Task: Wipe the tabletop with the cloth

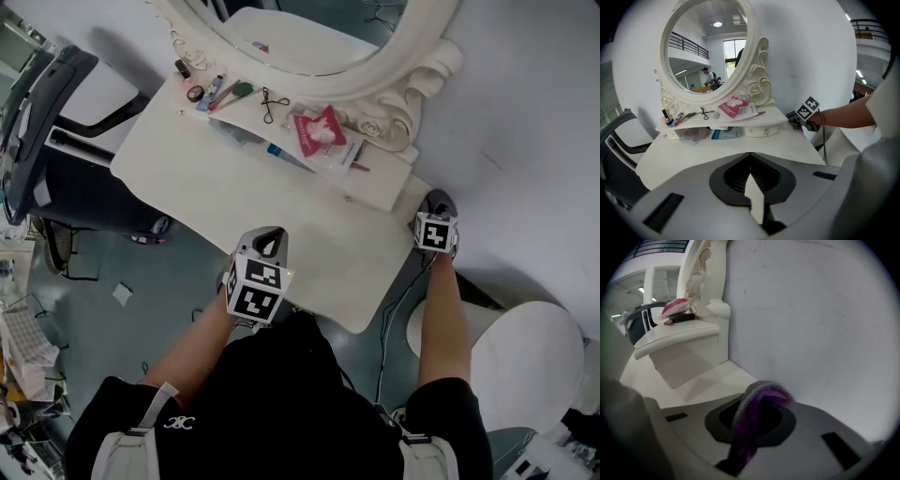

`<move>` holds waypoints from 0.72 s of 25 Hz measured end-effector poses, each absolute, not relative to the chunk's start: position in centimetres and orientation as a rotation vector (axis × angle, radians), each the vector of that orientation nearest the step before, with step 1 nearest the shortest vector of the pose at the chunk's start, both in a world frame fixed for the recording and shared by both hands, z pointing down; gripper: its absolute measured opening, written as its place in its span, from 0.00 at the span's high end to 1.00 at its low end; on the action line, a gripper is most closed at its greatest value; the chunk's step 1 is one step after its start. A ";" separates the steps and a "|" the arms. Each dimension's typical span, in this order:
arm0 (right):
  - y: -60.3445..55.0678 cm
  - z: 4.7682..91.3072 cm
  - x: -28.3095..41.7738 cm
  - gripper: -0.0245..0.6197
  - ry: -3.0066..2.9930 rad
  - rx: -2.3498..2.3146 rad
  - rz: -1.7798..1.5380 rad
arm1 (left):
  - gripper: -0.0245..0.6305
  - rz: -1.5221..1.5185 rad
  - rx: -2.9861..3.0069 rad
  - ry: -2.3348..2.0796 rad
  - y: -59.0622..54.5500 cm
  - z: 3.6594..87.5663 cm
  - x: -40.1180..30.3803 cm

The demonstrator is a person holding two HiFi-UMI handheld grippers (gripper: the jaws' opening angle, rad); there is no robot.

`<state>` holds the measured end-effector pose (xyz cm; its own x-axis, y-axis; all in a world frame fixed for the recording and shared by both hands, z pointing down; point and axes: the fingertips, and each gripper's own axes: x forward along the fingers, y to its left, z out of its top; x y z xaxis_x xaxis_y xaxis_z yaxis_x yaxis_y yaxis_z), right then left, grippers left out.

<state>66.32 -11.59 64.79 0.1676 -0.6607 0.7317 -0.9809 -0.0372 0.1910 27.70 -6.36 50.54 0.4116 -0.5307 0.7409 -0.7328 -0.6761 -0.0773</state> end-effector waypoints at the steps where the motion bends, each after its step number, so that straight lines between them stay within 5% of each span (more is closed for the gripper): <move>1: -12.0 64.8 66.4 0.90 -1.574 1.774 0.609 | 0.96 1.124 2.405 -1.111 -6.4 50.6 27.6; 18: -16.2 64.6 62.4 0.90 -1.871 1.453 0.551 | 0.96 1.154 2.342 -1.158 -6.1 51.6 26.9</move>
